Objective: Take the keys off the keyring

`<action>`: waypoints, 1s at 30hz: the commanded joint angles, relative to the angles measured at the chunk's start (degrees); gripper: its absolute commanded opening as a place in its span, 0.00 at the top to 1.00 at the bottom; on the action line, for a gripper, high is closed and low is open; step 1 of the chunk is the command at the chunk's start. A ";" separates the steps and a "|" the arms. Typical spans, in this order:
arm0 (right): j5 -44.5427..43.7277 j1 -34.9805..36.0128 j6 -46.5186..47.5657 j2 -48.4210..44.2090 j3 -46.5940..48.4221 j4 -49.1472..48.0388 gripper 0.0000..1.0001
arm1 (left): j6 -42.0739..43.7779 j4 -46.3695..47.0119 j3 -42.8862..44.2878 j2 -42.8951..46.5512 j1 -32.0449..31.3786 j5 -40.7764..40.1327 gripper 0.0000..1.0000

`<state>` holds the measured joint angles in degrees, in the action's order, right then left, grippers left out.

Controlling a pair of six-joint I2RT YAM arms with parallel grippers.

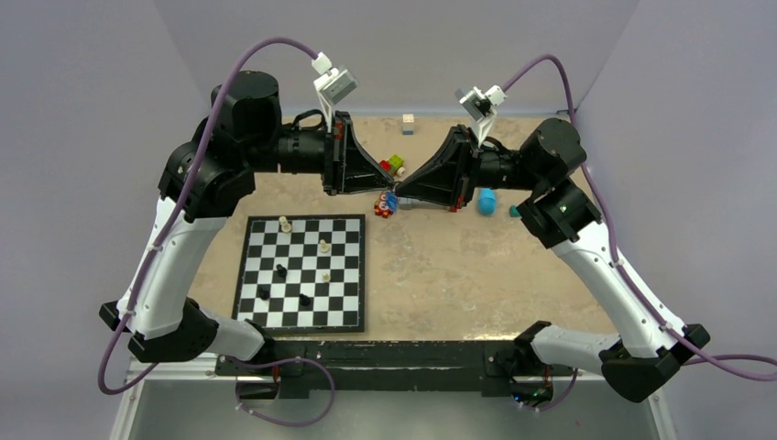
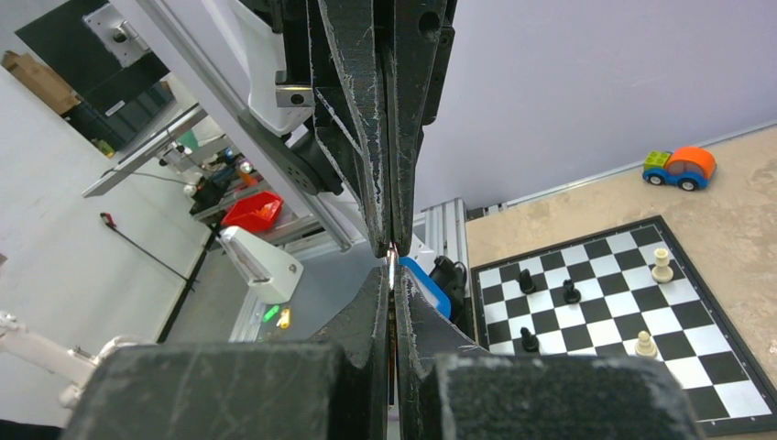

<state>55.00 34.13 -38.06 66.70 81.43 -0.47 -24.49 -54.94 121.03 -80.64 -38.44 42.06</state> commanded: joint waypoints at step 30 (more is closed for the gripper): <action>-0.46 0.21 3.62 3.61 7.64 5.07 1.00 | 4.31 -11.27 10.74 -7.05 -4.26 2.13 1.00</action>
<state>58.70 34.09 -32.99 70.08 87.07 10.00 -18.41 -67.44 131.55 -86.56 -40.18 40.91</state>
